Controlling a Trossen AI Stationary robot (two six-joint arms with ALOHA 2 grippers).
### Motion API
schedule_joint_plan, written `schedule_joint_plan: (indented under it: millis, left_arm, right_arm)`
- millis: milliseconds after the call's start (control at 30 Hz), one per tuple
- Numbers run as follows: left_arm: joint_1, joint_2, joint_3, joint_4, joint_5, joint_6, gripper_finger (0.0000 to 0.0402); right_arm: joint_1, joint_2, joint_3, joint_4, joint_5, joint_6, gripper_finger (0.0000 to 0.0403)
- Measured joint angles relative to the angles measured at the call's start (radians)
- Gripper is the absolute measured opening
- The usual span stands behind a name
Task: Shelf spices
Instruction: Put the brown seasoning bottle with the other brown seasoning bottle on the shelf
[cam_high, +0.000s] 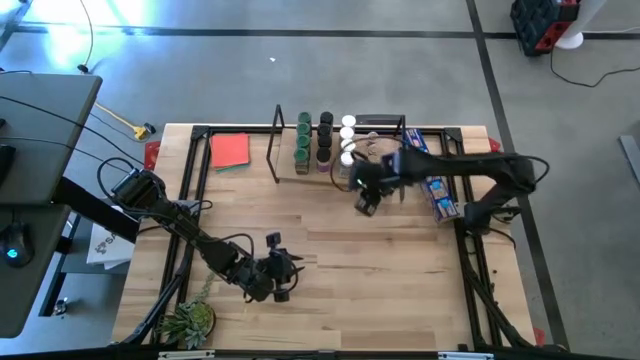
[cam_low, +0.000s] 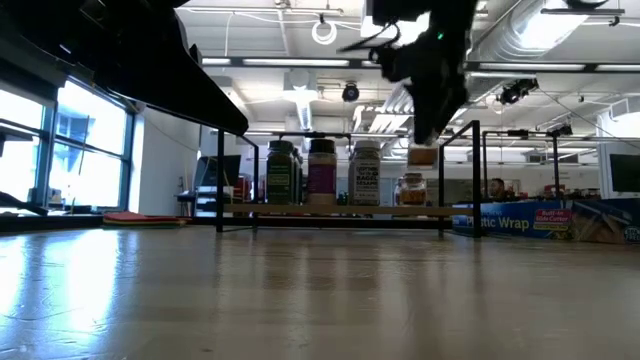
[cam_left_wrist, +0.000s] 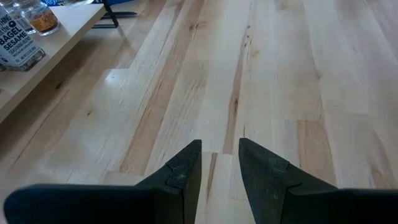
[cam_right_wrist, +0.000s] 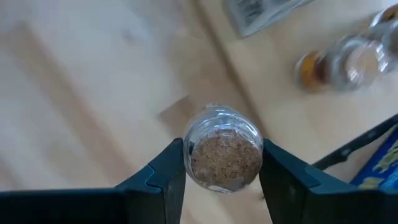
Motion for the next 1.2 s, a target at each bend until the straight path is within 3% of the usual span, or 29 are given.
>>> schedule_joint_plan:
  millis: [333,533,967,1200]
  left_arm:
    - [0.0,0.0,0.0,0.0,0.0,-0.009,0.0103]
    - [0.0,0.0,0.0,0.0,0.0,-0.009,0.0103]
    - [-0.002,0.0,0.0,0.0,0.0,-0.019,0.0103]
    - [-0.005,0.0,0.0,-0.001,0.0,-0.022,0.0103]
  right_arm:
    - [-0.142,0.089,0.014,0.007,-0.007,-0.134,0.0156]
    - [-0.189,0.088,0.015,0.03,-0.007,-0.134,0.0187]
    - [-0.213,0.088,0.015,0.033,-0.022,-0.116,0.0205]
    - [-0.213,0.088,0.015,0.051,-0.008,-0.136,0.0236]
